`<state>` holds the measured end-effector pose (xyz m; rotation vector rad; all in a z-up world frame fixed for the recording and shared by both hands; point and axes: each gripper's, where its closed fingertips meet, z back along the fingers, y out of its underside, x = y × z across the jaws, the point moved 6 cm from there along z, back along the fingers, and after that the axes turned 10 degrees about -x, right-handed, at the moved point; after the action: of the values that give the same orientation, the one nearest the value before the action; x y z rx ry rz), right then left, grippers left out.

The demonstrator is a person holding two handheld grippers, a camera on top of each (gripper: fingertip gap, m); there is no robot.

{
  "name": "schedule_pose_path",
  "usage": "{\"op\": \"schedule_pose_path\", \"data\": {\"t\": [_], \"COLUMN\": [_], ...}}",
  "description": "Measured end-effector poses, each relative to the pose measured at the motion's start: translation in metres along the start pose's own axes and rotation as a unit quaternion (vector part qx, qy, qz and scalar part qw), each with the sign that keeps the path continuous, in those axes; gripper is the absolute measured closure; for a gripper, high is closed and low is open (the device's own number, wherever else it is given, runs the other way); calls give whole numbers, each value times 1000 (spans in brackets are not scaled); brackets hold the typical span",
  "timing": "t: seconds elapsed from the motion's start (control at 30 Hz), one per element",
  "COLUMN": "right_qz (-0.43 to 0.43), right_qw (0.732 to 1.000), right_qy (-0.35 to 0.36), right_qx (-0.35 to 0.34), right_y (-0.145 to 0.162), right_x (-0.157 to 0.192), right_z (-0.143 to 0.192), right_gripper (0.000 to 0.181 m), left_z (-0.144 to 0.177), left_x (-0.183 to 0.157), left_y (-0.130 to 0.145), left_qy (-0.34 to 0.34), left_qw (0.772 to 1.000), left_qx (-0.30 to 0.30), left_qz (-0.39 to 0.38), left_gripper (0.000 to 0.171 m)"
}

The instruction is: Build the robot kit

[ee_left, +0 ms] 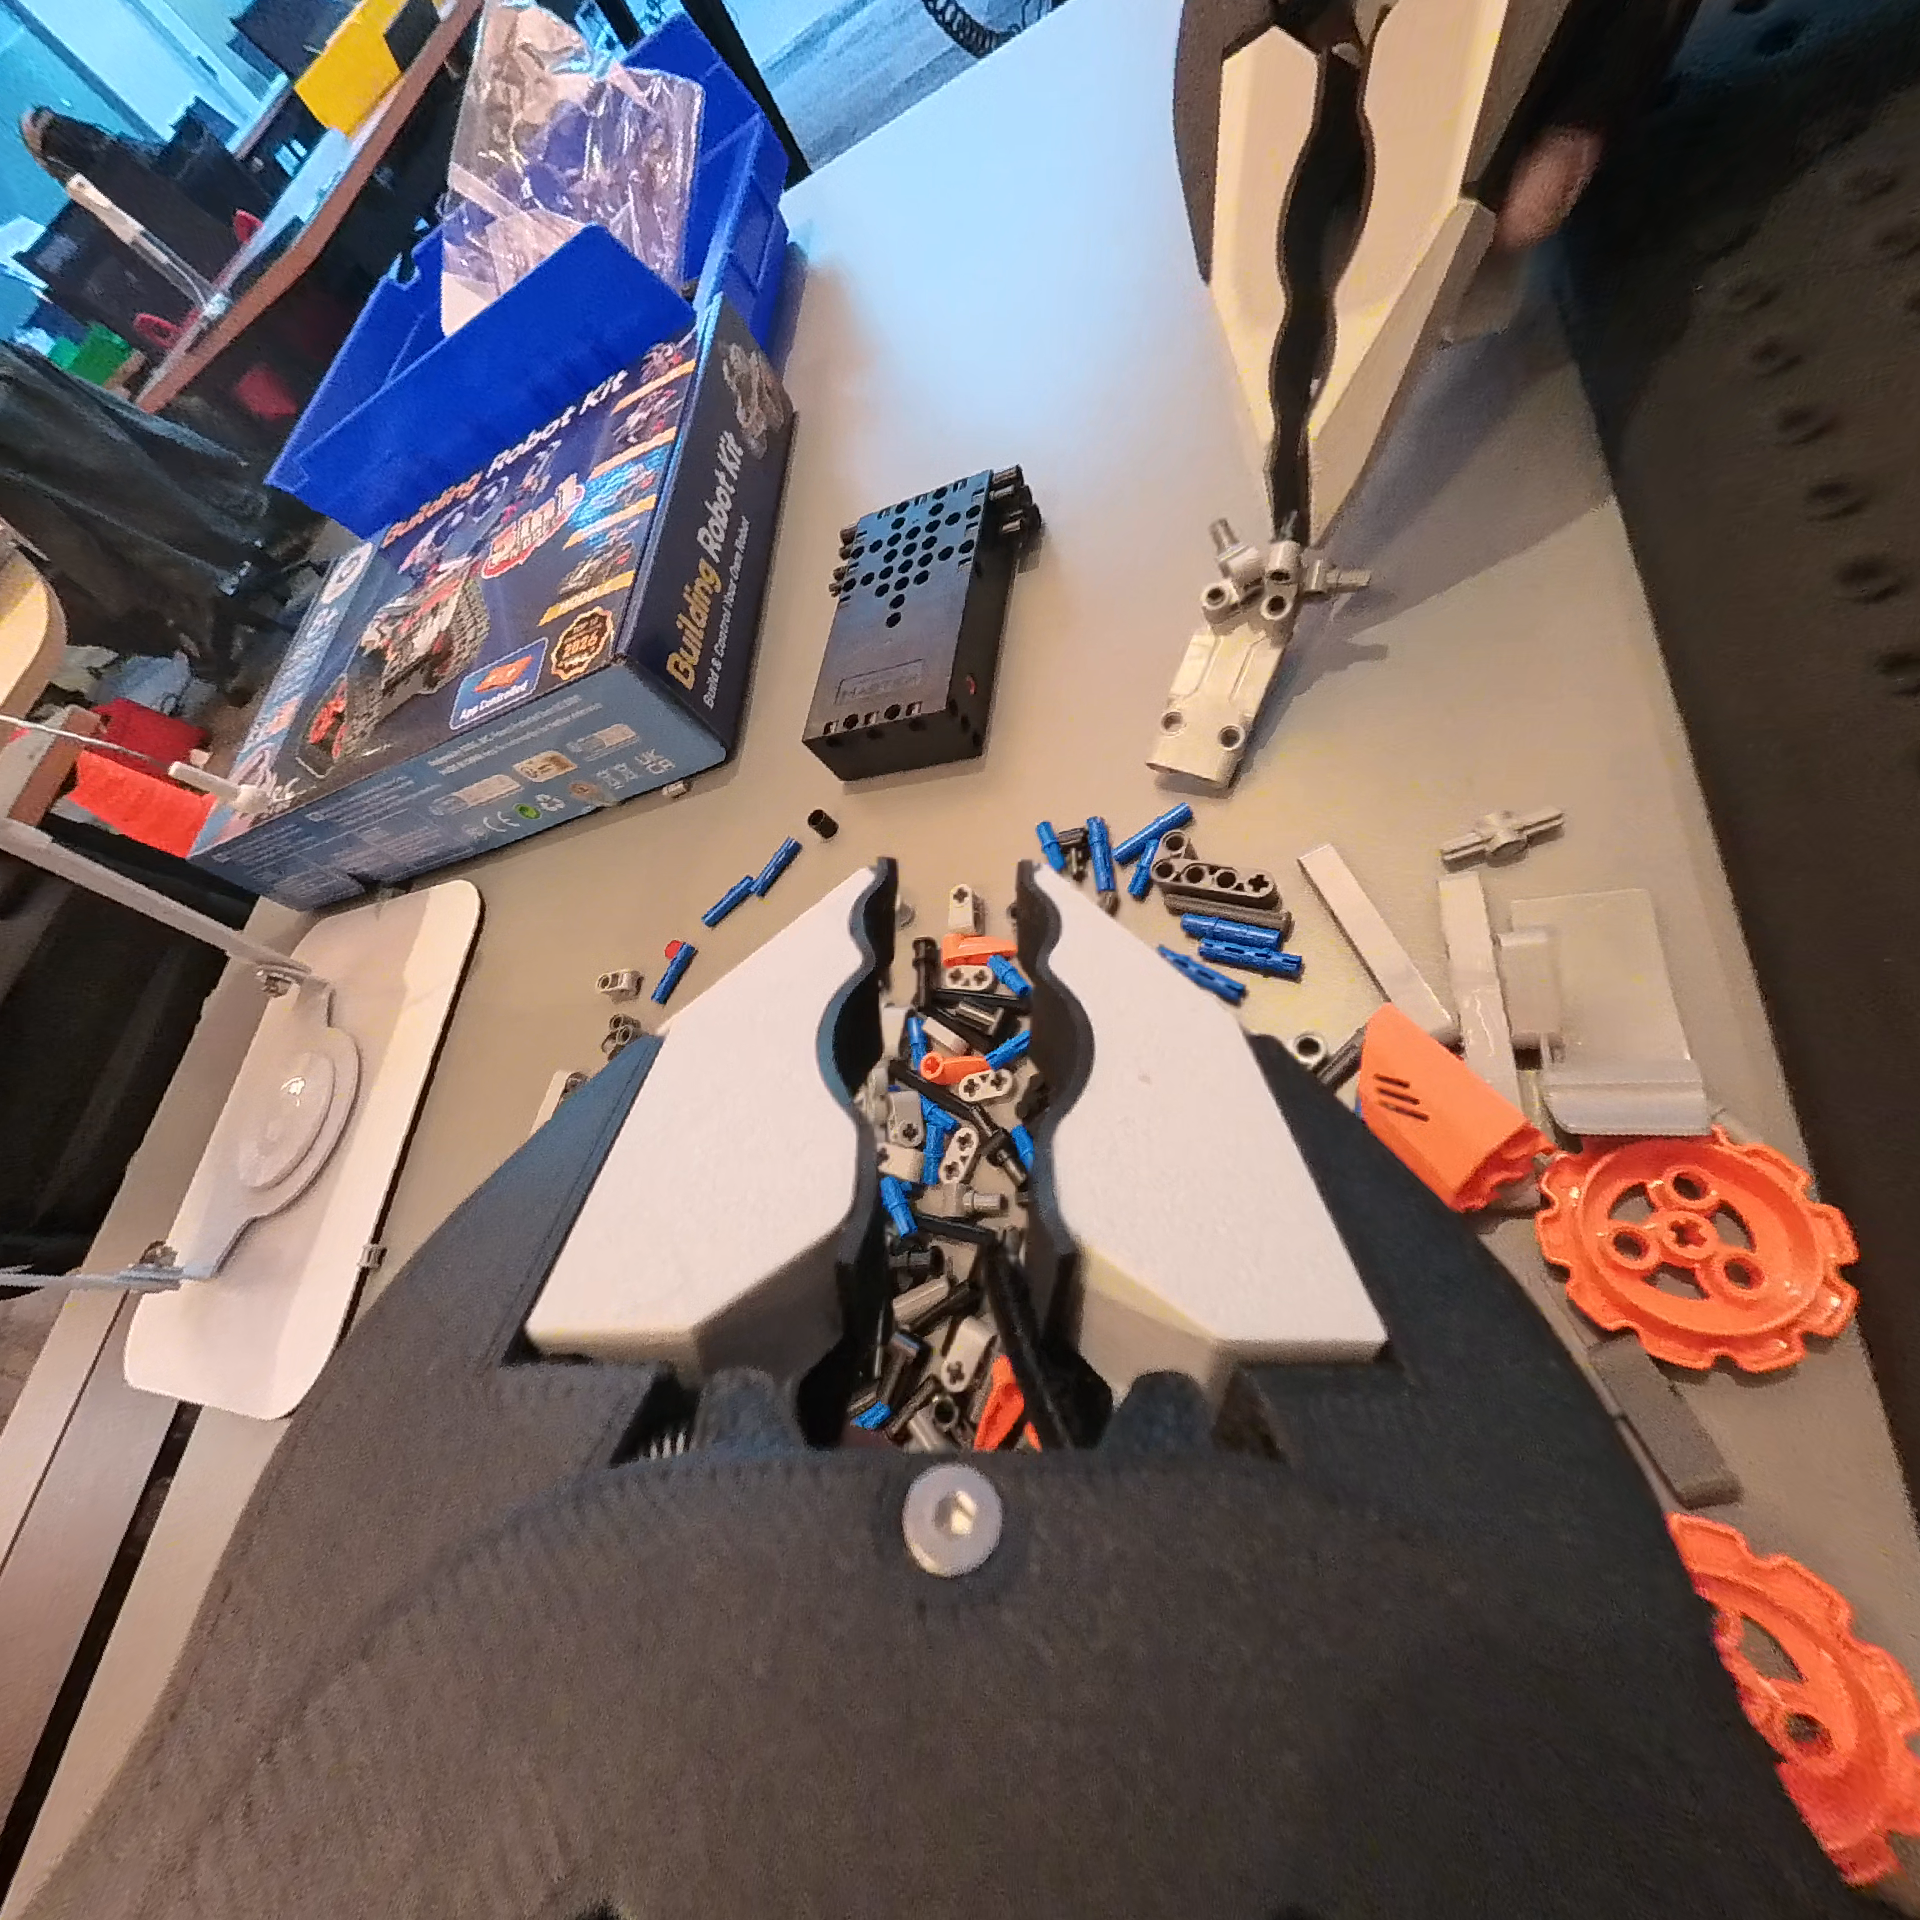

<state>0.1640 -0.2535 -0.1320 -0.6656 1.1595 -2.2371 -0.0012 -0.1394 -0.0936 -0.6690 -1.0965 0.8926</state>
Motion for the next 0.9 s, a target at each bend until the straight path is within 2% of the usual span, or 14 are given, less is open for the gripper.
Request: {"op": "schedule_pose_path", "data": {"t": [0.27, 0.47, 0.67, 0.9], "right_qz": [-2, 9, 50, 99], "right_qw": [999, 997, 998, 995], "right_qy": [0, 16, 43, 32], "right_qx": [55, 70, 23, -8], "right_y": [10, 10, -31, -87], "right_x": [-3, -7, -14, -22], "right_z": [-7, -1, 2, -37], "right_gripper": [179, 166, 165, 167], "left_z": [10, 44, 81, 81], "left_x": [11, 46, 81, 88], "left_y": [1, 7, 16, 29], "left_qy": [-26, -98, -170, -213], "left_qw": [1000, 995, 984, 973], "left_qx": [10, 27, 38, 87], "left_qz": [-9, -8, 28, 21], "left_gripper": [151, 153, 157, 168]}}
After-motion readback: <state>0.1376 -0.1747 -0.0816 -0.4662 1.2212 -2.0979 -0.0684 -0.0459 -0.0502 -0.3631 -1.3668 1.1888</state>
